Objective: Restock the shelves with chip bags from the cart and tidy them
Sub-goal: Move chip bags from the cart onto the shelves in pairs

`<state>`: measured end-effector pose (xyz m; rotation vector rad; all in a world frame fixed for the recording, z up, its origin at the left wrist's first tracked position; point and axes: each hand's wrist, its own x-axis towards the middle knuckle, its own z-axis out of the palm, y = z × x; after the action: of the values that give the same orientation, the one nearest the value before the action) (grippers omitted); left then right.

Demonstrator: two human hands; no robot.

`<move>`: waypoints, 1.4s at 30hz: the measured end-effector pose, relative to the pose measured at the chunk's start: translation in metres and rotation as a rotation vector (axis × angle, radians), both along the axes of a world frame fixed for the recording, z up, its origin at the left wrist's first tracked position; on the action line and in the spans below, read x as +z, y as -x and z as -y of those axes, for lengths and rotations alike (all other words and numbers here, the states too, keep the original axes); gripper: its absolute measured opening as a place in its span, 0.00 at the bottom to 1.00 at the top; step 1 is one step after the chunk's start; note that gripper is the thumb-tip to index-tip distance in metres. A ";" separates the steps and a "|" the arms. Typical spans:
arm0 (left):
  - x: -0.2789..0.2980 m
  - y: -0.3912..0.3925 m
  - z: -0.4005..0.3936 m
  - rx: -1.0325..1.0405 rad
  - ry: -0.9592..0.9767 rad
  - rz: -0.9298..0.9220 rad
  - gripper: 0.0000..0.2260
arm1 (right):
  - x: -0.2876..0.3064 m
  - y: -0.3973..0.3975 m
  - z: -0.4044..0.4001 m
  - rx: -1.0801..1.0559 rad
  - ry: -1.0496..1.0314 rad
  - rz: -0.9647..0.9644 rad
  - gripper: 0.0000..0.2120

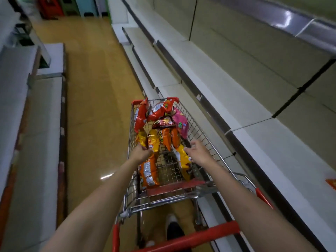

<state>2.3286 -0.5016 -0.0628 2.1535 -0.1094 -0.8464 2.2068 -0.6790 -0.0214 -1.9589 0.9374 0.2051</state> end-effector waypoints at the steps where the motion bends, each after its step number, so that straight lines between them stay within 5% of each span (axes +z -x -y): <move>1: -0.007 -0.001 0.001 0.005 -0.012 -0.015 0.13 | -0.008 -0.007 0.005 0.006 -0.001 -0.021 0.25; 15: -0.140 -0.042 0.051 0.124 -0.269 -0.146 0.05 | -0.155 -0.091 0.083 0.322 0.021 -0.328 0.35; 22: -0.232 -0.033 0.059 0.310 -0.422 -0.332 0.40 | -0.242 -0.107 0.096 0.439 0.114 -0.511 0.43; 29: -0.275 -0.048 0.079 0.296 -0.606 -0.346 0.44 | -0.297 -0.113 0.101 0.447 0.222 -0.621 0.49; 36: -0.308 -0.060 0.093 0.395 -0.546 -0.377 0.52 | -0.323 -0.117 0.092 0.380 0.304 -0.599 0.48; 42: -0.313 -0.067 0.093 0.500 -0.530 -0.304 0.39 | -0.329 -0.109 0.099 0.467 0.343 -0.555 0.48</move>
<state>2.3952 -0.5950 -0.3757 2.3300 0.8580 -0.9553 2.3162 -0.7783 -0.3499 -2.4845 0.8770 0.9468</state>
